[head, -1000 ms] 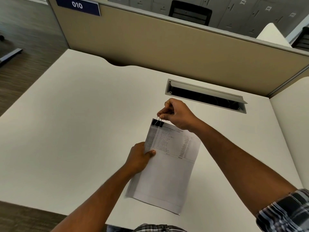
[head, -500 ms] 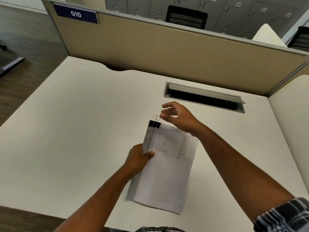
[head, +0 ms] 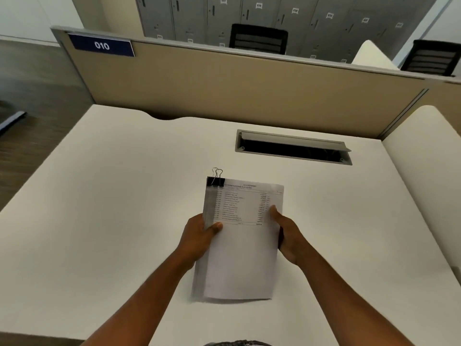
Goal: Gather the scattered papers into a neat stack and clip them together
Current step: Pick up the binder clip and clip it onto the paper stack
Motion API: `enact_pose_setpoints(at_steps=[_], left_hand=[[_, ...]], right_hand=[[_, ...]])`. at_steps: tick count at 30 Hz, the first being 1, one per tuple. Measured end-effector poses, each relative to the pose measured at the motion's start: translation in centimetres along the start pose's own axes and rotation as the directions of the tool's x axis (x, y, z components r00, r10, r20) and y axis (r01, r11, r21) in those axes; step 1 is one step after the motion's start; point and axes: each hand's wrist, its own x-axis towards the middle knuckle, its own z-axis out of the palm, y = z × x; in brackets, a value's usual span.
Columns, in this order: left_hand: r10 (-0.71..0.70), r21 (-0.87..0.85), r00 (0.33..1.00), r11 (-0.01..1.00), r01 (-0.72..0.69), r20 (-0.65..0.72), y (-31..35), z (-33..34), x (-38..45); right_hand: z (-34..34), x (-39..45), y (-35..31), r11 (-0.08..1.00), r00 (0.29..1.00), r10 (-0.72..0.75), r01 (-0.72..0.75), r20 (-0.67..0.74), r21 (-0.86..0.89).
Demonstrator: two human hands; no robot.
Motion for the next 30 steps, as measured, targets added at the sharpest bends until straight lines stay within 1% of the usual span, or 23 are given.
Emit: enact_pose_setpoints(at_steps=[3,5,7,9,11,12,15,19,24,26,30], left_hand=[[0.026,0.003,0.997,1.000,-0.026,-0.072,0.5,-0.9,0.1],[0.054,-0.002,0.991,0.998,-0.055,-0.123,0.9,-1.3,0.2],[0.104,-0.034,0.982,0.993,-0.111,-0.160,1.7,-1.6,0.2],[0.158,-0.067,0.965,0.982,-0.176,-0.209,2.2,-1.9,0.2],[0.212,-0.067,0.944,0.970,-0.235,-0.253,2.3,-2.2,0.3],[0.233,-0.055,0.936,0.965,-0.256,-0.265,2.1,-2.4,0.4],[0.269,-0.004,0.931,0.960,-0.278,-0.247,0.9,-2.8,0.5],[0.281,0.096,0.945,0.959,-0.268,-0.166,-1.4,-3.8,0.7],[0.154,0.282,0.987,0.950,-0.133,-0.053,-5.4,-4.3,1.6],[0.126,0.318,0.990,0.943,-0.100,-0.062,-6.4,-4.5,2.1],[0.131,0.361,0.974,0.931,-0.057,-0.184,-6.2,-4.8,3.7]], right_hand=[[0.9,-0.9,0.5,0.986,0.991,-0.137,0.136,0.003,-0.094],[2.2,-1.4,0.1,0.958,0.964,-0.256,0.244,-0.066,-0.151],[3.9,-1.9,-0.5,0.913,0.910,-0.382,0.345,-0.159,-0.219],[5.4,-2.2,-0.9,0.854,0.837,-0.497,0.426,-0.228,-0.298],[6.6,-2.4,-0.8,0.794,0.764,-0.589,0.486,-0.264,-0.365],[7.0,-2.5,-0.5,0.776,0.741,-0.613,0.501,-0.273,-0.383],[7.7,-2.3,0.9,0.771,0.722,-0.621,0.494,-0.304,-0.402],[7.9,-1.6,3.0,0.783,0.742,-0.595,0.448,-0.310,-0.431],[7.2,-0.2,5.6,0.802,0.810,-0.500,0.301,-0.305,-0.516],[7.1,0.4,5.8,0.808,0.826,-0.471,0.262,-0.310,-0.528],[7.4,1.7,5.0,0.798,0.817,-0.469,0.229,-0.335,-0.558]])
